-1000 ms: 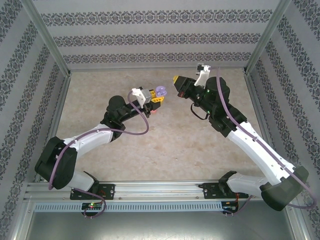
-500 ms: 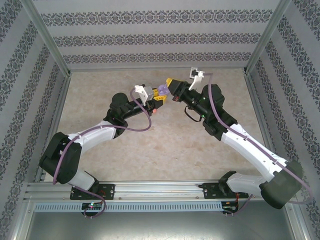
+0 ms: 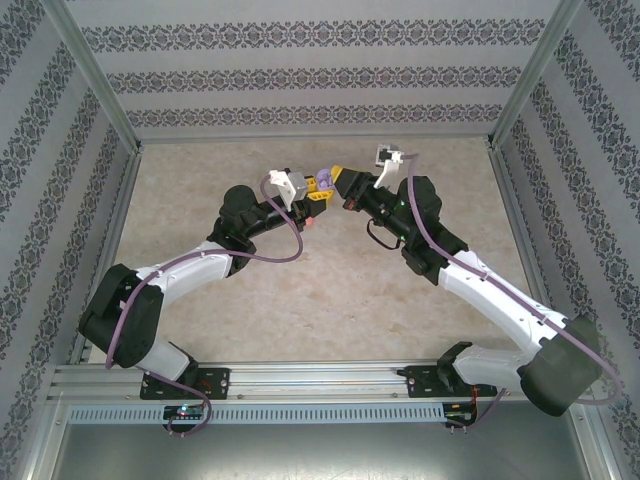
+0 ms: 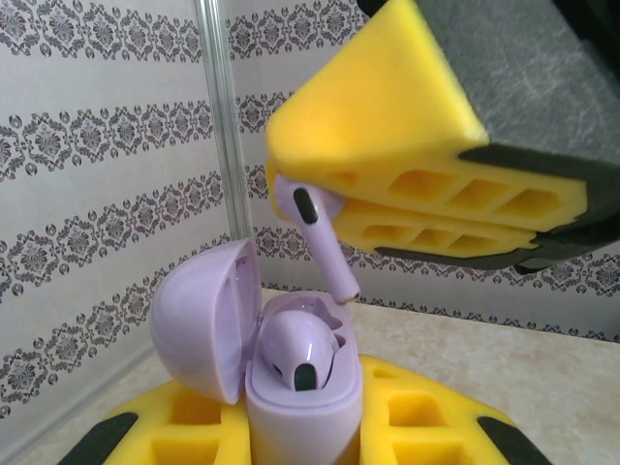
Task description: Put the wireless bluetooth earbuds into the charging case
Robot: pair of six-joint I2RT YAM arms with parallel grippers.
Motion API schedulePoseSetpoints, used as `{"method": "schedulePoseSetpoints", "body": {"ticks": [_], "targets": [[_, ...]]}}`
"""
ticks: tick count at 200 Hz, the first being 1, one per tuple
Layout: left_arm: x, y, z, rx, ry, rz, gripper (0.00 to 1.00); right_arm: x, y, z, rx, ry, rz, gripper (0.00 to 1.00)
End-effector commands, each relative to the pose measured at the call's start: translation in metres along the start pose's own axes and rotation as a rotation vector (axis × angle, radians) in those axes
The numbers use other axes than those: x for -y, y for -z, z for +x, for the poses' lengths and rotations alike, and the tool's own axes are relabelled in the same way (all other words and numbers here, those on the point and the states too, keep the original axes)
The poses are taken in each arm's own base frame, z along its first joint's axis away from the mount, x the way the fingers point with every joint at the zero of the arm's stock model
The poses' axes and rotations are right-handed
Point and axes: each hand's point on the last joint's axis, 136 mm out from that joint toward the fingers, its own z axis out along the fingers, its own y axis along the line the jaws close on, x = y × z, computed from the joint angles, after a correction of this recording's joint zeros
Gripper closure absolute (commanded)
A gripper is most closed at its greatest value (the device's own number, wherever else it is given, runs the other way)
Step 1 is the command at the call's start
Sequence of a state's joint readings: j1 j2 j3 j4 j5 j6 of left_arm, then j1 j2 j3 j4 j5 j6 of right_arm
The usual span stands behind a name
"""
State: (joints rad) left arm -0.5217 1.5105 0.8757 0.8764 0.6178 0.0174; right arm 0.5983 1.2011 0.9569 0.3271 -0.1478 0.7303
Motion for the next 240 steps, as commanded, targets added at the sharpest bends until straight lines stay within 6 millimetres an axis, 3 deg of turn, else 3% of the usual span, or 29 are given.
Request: {"method": "schedulePoseSetpoints", "body": {"ticks": [1, 129, 186, 214, 231, 240], "targets": [[0.0, -0.001, -0.029, 0.086, -0.036, 0.007, 1.0, 0.0, -0.002, 0.002, 0.006, -0.001, -0.014, 0.93], [0.0, 0.0, -0.03, 0.085, -0.041, 0.002, 1.0, 0.022, 0.001, 0.008, -0.003, -0.009, 0.043, 0.95], [-0.001, 0.0, -0.031, 0.084, -0.039, -0.005, 1.0, 0.015, -0.008, 0.031, -0.129, 0.042, 0.011, 0.97], [-0.003, -0.001, -0.03, 0.076, -0.034, -0.011, 1.0, 0.022, -0.006, 0.034, -0.132, 0.043, 0.04, 0.91], [-0.003, -0.002, -0.028, 0.07, -0.031, -0.012, 1.0, 0.023, -0.002, 0.027, -0.107, 0.039, 0.055, 0.72], [-0.003, -0.001, -0.027, 0.068, -0.03, -0.012, 1.0, 0.021, 0.0, 0.02, -0.092, 0.039, 0.058, 0.67]]}}
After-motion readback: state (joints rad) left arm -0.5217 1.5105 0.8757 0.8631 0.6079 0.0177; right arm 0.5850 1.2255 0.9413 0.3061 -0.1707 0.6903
